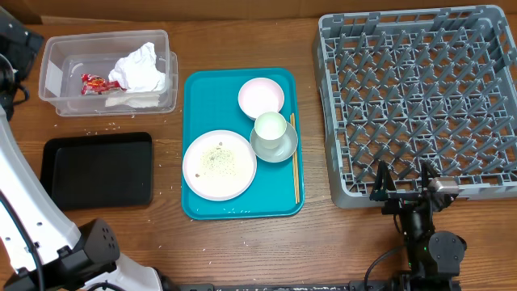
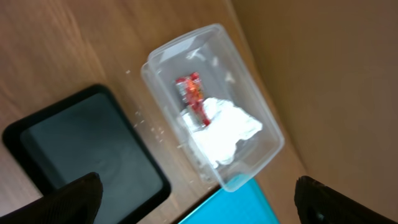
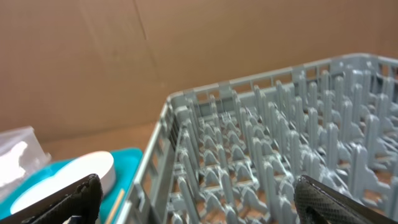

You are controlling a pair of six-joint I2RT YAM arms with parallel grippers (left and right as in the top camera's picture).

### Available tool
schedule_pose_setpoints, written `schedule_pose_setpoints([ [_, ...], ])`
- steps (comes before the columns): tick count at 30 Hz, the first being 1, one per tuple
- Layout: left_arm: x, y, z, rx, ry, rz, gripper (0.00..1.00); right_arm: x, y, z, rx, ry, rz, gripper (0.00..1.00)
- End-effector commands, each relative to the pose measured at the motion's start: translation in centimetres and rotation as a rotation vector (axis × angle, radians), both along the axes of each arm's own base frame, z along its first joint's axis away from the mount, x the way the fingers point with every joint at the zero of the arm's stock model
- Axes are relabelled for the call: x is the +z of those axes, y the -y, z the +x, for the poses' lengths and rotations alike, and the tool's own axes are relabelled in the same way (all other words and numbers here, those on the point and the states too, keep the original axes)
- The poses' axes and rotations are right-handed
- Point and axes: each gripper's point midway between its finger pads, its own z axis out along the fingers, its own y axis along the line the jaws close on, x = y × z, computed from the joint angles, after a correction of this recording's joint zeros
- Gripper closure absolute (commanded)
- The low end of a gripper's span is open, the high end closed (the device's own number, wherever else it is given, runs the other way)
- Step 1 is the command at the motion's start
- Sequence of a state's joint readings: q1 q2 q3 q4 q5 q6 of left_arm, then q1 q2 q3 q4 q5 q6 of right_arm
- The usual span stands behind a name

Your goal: Sort waste into correct bins and load items into the dishwasher

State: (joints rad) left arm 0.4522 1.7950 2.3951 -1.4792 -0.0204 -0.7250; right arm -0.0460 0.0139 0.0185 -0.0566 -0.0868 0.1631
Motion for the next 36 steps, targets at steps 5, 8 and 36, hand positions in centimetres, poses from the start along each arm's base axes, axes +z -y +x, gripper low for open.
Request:
schedule_pose_setpoints([
  [5, -1.2, -0.6, -0.3, 0.011, -0.059, 0.013, 0.0, 1.3, -3.8, -0.7, 0.234, 0.026, 0.219, 0.0],
  [8, -1.2, -0.6, -0.4, 0.013, -0.063, 0.014, 0.0, 0.6, -3.0, -0.5, 0.185, 0.001, 0.222, 0.0],
  [36, -1.3, -0.6, -0.5, 0.015, -0.068, 0.014, 0.0, -0.4, -2.2, -0.3, 0.129, -0.036, 0.229, 0.0],
])
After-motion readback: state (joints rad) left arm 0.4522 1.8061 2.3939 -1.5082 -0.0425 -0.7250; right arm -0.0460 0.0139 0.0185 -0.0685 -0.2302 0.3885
